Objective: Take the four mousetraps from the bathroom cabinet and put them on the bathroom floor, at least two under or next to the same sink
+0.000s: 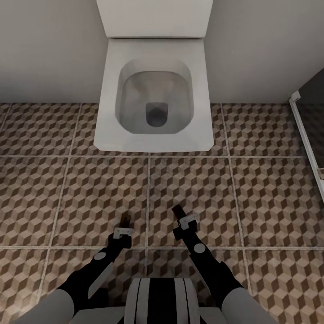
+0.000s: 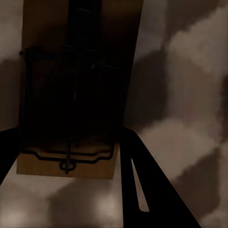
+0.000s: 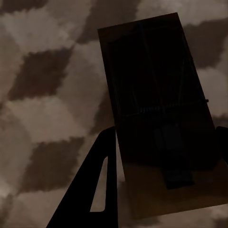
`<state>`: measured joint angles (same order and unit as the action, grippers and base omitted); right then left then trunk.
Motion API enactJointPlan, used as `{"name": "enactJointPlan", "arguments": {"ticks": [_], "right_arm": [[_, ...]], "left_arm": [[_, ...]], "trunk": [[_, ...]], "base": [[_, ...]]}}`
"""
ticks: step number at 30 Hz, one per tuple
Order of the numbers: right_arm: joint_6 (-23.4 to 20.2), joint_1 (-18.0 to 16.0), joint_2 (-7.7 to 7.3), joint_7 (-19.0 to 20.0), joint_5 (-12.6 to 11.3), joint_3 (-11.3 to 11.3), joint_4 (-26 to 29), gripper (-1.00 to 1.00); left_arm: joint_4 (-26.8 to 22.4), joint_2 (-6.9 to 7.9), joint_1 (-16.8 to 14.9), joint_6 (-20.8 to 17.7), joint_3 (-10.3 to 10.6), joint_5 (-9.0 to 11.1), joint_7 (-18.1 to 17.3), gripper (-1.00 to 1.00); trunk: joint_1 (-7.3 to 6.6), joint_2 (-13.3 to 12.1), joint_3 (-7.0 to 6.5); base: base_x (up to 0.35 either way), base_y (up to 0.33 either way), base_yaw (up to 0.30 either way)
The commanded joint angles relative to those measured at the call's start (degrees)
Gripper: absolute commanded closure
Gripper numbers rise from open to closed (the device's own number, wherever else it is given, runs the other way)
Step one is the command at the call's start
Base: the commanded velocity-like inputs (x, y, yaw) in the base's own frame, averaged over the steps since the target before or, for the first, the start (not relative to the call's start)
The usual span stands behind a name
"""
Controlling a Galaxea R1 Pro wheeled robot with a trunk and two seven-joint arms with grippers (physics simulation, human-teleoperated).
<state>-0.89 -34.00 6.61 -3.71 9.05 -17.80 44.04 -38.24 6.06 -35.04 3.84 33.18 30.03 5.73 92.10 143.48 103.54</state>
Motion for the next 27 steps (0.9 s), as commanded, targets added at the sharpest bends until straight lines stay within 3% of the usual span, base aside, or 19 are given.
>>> {"name": "enactJointPlan", "arguments": {"ticks": [1,8,17,27], "right_arm": [[-0.1,0.0,-0.01,-0.3,0.4,-0.1,0.0,1.00],[0.0,0.0,0.06,-0.3,0.4,-0.1,0.0,1.00],[0.3,0.0,0.37,-0.2,0.4,-0.2,0.0,1.00],[2.4,0.0,0.42,0.0,0.3,-0.2,0.1,1.00]], "left_arm": [[2.7,0.05,0.0,0.2,0.7,1.0,-1.6,1.00],[3.1,-0.08,0.0,0.8,0.6,1.0,-1.5,1.00],[3.1,0.08,0.0,8.3,0.8,1.0,-1.7,1.00],[3.2,0.09,0.0,9.0,0.8,1.0,-1.7,1.00]], "trunk": [[0.03,0.0,0.03],[0.03,0.0,0.03],[0.03,0.0,0.03],[0.03,0.0,0.03]], "base": [[0.000,0.000,0.000],[0.000,0.000,0.000],[0.000,0.000,0.000],[0.001,0.000,0.000]]}}
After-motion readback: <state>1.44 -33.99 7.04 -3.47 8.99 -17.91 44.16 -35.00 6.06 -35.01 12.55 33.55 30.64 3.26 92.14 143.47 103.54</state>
